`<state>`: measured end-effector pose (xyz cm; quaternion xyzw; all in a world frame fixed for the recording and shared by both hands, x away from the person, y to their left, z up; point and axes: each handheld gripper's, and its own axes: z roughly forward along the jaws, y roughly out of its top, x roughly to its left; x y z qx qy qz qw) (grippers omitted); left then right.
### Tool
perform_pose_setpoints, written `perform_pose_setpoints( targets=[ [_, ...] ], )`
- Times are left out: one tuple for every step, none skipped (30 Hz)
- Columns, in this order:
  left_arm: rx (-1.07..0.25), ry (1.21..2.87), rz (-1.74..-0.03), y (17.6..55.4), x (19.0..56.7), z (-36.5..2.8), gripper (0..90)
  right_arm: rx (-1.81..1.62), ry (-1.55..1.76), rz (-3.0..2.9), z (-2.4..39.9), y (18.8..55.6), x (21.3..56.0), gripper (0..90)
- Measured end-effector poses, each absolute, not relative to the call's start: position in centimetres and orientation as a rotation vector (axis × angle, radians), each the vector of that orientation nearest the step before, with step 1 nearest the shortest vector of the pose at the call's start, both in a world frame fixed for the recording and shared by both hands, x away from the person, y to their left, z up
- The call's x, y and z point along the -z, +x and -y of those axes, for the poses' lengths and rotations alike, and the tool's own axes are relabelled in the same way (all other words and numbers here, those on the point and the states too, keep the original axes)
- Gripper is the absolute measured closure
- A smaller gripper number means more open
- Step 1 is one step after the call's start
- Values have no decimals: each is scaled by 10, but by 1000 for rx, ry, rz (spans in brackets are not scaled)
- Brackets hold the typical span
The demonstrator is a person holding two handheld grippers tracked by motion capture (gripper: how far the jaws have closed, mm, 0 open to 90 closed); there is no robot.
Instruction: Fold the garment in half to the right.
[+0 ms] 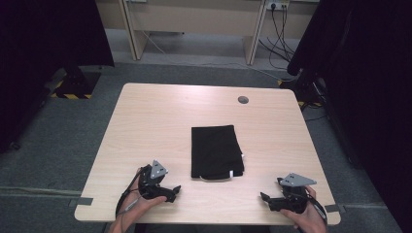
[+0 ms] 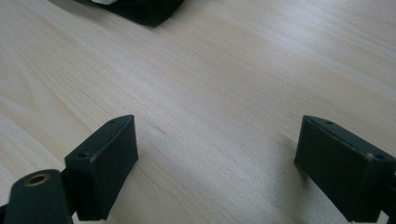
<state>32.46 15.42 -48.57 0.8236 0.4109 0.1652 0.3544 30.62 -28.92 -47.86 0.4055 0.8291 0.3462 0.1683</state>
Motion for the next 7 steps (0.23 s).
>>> perform_pose_setpoints(
  targets=[
    [-427, 2129, -1062, 325, 486, -154, 0, -984, 1153, -2358, 289, 306, 479, 133],
    [-427, 2129, -1062, 325, 486, -154, 0, -984, 1153, -2359, 289, 306, 479, 132],
    [-427, 2129, -1062, 325, 486, -154, 0, -983, 1152, -2359, 289, 306, 479, 131],
    [-427, 2129, -1062, 325, 486, -154, 0, -983, 1152, -2359, 289, 306, 479, 131],
    [-427, 2129, -1062, 325, 486, -154, 0, -983, 1152, -2359, 289, 306, 479, 131],
    [-427, 2129, -1062, 325, 486, -154, 0, -983, 1152, -2359, 289, 306, 479, 130],
    [-427, 2129, -1062, 325, 486, -154, 0, -983, 1151, -2360, 289, 306, 479, 130]
  ],
)
